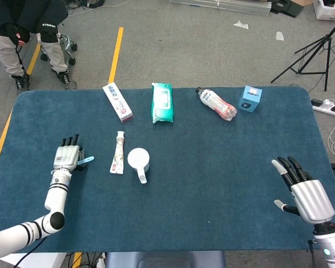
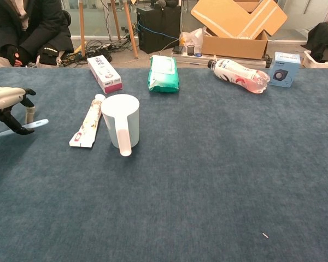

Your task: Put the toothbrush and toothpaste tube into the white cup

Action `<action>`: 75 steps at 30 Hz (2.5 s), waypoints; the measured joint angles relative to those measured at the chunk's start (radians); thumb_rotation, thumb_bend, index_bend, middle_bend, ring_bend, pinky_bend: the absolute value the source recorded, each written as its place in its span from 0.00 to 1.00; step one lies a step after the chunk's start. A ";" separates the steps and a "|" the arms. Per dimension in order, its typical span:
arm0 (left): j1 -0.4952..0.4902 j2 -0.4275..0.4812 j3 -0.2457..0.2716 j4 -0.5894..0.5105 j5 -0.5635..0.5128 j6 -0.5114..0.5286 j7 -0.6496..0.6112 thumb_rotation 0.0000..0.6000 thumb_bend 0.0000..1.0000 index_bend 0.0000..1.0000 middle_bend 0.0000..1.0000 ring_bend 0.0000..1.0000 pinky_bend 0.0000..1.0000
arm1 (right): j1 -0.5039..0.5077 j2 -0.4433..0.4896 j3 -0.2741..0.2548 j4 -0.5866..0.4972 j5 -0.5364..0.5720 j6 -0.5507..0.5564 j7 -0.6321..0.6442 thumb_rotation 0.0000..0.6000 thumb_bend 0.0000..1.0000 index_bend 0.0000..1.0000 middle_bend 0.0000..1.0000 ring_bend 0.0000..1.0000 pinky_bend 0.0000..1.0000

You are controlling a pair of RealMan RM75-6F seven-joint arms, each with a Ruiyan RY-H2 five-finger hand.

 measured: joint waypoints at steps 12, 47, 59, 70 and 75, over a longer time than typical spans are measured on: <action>0.039 0.116 -0.028 -0.156 0.055 0.082 -0.046 1.00 0.30 0.55 0.00 0.00 0.00 | 0.001 -0.004 -0.001 -0.001 -0.001 -0.005 -0.010 1.00 0.00 0.04 0.11 0.06 0.42; -0.013 0.394 -0.226 -0.627 -0.041 0.168 -0.079 1.00 0.30 0.56 0.00 0.00 0.00 | -0.003 0.007 -0.003 0.000 -0.008 0.007 0.013 1.00 0.00 0.04 0.11 0.06 0.42; -0.106 0.467 -0.324 -0.756 -0.229 0.105 -0.163 1.00 0.30 0.58 0.00 0.00 0.00 | -0.002 0.013 -0.004 0.003 -0.010 0.006 0.025 1.00 0.00 0.04 0.11 0.06 0.42; -0.209 0.403 -0.310 -0.727 -0.289 0.100 -0.190 1.00 0.30 0.58 0.00 0.00 0.00 | -0.001 0.019 -0.009 0.005 -0.021 0.006 0.040 1.00 0.00 0.04 0.11 0.06 0.42; -0.238 0.367 -0.305 -0.705 -0.294 0.092 -0.222 1.00 0.31 0.58 0.00 0.00 0.00 | 0.000 0.021 -0.013 0.006 -0.028 0.005 0.046 1.00 0.00 0.04 0.11 0.06 0.42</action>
